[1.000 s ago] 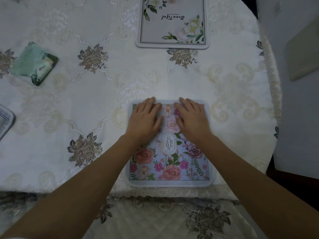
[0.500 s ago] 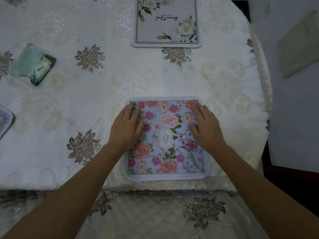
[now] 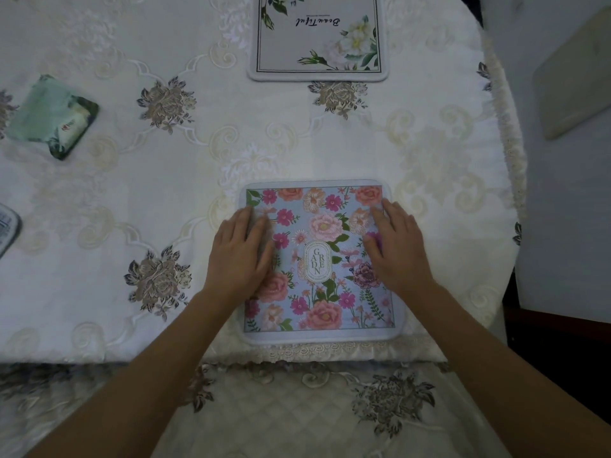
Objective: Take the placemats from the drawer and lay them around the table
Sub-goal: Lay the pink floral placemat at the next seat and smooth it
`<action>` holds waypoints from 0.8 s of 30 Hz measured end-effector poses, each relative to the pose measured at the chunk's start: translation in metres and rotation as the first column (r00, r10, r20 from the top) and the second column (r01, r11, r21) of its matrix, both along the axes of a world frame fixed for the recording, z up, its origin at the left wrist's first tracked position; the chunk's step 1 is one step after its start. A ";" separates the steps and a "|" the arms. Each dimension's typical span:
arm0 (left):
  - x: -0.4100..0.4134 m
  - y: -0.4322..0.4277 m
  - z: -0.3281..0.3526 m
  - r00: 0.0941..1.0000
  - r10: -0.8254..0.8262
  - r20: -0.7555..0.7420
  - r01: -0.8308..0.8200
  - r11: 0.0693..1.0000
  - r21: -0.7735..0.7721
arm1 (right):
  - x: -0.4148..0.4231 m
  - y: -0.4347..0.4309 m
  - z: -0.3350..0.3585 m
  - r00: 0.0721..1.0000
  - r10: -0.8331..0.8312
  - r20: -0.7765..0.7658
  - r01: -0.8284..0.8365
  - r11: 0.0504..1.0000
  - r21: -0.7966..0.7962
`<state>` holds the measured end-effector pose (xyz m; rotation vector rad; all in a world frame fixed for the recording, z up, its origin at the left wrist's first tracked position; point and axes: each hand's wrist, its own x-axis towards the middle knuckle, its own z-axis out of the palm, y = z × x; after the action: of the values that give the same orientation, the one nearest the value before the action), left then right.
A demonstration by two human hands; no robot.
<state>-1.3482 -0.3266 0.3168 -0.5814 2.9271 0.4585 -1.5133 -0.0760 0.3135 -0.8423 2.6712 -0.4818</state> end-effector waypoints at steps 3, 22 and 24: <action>-0.027 -0.018 0.002 1.000 0.028 0.009 -0.028 1.000 -0.010 | -0.025 -0.019 0.001 1.000 -0.006 -0.003 0.006 1.000 0.000; 0.059 0.030 0.015 0.999 0.009 0.039 -0.014 0.992 0.122 | 0.072 0.060 0.007 0.994 0.054 0.096 -0.056 0.998 0.022; 0.077 0.040 0.015 1.000 -0.004 0.030 0.000 0.990 0.142 | 0.089 0.074 0.010 0.989 0.065 0.131 -0.070 0.997 0.028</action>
<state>-1.2712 -0.2868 0.3321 -0.5613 2.8365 0.6455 -1.4239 -0.0022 0.3232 -0.8585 2.5166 -0.4592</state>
